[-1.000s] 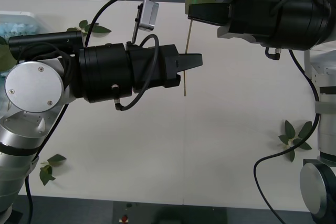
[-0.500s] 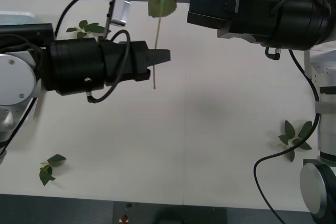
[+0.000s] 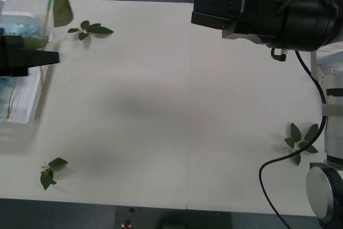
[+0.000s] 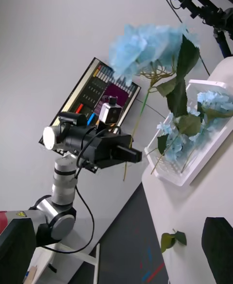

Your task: Put the red flowers into the right box and the blue flowers into the left box

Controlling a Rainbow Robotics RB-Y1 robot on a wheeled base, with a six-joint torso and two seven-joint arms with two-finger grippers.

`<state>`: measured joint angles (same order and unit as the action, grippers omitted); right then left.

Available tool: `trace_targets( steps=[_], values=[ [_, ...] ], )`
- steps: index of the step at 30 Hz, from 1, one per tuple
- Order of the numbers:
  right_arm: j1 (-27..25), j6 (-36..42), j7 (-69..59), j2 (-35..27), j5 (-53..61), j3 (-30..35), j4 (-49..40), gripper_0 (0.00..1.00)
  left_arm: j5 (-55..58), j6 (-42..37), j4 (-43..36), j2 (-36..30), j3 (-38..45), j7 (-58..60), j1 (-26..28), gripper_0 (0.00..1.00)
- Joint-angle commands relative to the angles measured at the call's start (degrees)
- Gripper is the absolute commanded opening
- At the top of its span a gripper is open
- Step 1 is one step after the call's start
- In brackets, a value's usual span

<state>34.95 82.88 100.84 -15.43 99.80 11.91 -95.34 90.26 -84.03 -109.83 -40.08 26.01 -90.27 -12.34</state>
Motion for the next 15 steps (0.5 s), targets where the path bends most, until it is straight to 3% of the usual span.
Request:
trace_targets(
  steps=[1, 8, 15],
  values=[
    [-1.0, 0.2, 1.6, 1.3, 0.6, 0.7, -0.3, 1.0, -3.6, -3.0, 4.6, -1.1, 6.8, 1.4, 2.1, 0.0],
    [-5.2, -1.7, 2.3, -1.2, 3.2, 4.2, -3.7, 1.0, -12.5, -3.2, 11.2, -2.4, 14.6, -4.2, 4.6, 0.0],
    [-7.8, 1.5, 9.6, -13.3, 12.9, 5.5, 0.1, 1.0, -20.8, -0.2, 17.1, -3.1, 16.4, -5.0, 5.9, 0.0]
  ],
)
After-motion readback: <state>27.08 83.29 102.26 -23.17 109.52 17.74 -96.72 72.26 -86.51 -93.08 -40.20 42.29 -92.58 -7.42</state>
